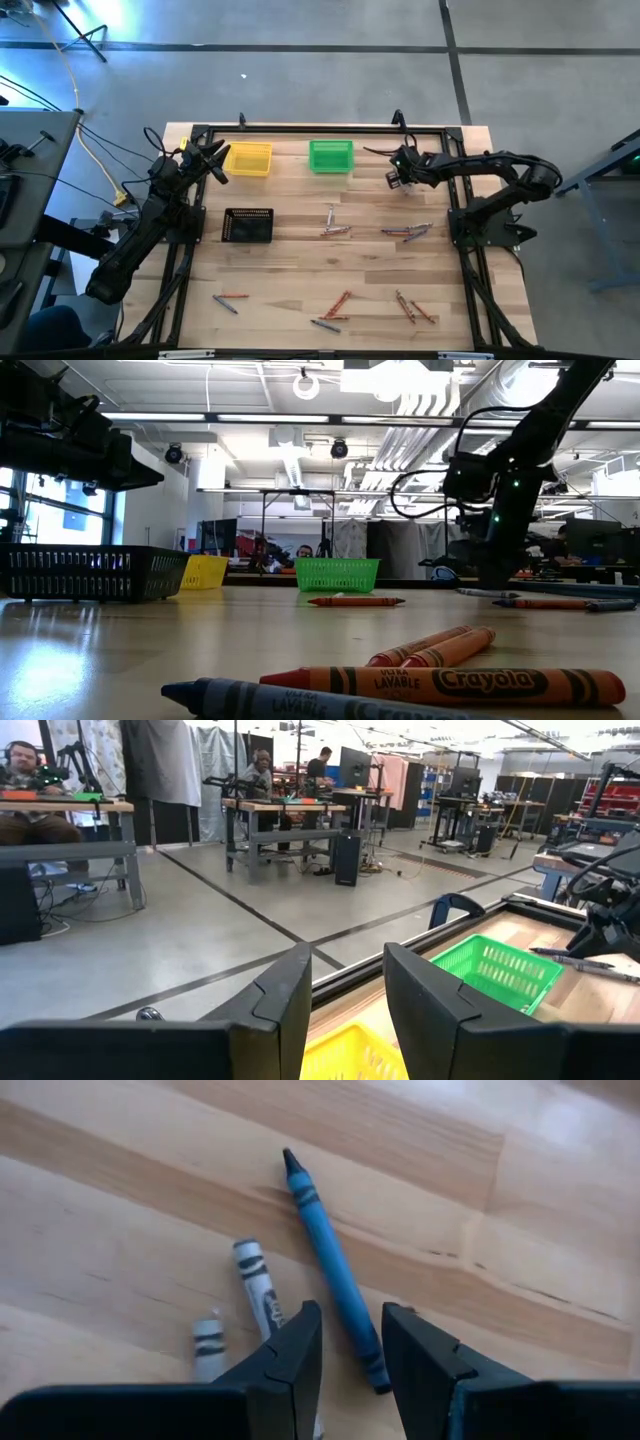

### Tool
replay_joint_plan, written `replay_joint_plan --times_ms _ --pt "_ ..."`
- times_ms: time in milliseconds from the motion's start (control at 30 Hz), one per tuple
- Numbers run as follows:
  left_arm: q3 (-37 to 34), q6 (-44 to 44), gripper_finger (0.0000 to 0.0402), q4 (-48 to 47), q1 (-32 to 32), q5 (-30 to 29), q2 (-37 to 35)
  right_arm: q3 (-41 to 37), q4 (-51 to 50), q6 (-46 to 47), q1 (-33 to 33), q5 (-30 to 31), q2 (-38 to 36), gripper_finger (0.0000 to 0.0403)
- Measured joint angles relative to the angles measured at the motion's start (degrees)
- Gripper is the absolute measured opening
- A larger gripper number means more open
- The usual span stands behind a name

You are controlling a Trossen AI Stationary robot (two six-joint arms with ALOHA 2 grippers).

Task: Sort crayons
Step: Put the blue crayon into the yellow bin

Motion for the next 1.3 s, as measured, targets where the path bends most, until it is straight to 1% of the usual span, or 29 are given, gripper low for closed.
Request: replay_joint_plan --times_ms 233,333,433,600,633,767,967,1167,1300 --pt "0.00 0.00 0.0117 0.00 0.00 0.00 0.00 -0.08 0.89 0.29 0.00 0.00 0.00 0.0100" --pt "0.00 0.00 0.0117 0.00 0.00 0.00 0.02 -0.08 1.15 0.30 0.00 -0.04 0.00 0.0092" --pt "0.00 0.00 0.0117 0.00 0.01 0.00 0.01 -0.08 1.15 0.30 0.00 -1.33 0.00 0.0070" --pt "0.00 0.00 0.0117 0.00 0.02 0.00 0.02 -0.06 1.74 -1.05 0.00 -2.78 0.00 0.0014" --pt "0.00 0.00 0.0117 0.00 0.00 0.00 0.01 -0.02 2.11 -1.21 -0.02 -2.78 -0.02 0.0008" --pt "0.00 0.00 0.0117 0.00 0.00 0.00 0.02 0.03 3.97 -2.23 -0.76 -3.28 -0.04 0.0009" --pt "0.00 0.00 0.0117 0.00 0.01 -0.01 0.01 0.03 9.31 -3.75 -2.77 -4.27 -0.02 0.0003" --pt "0.00 0.00 0.0117 0.00 0.02 -0.02 0.02 0.05 15.31 -4.17 -4.22 -8.21 -0.02 0.0000" --pt "0.00 0.00 0.0117 0.00 0.00 0.00 0.00 0.07 15.43 -4.27 -4.39 -8.90 -0.02 0.0000"
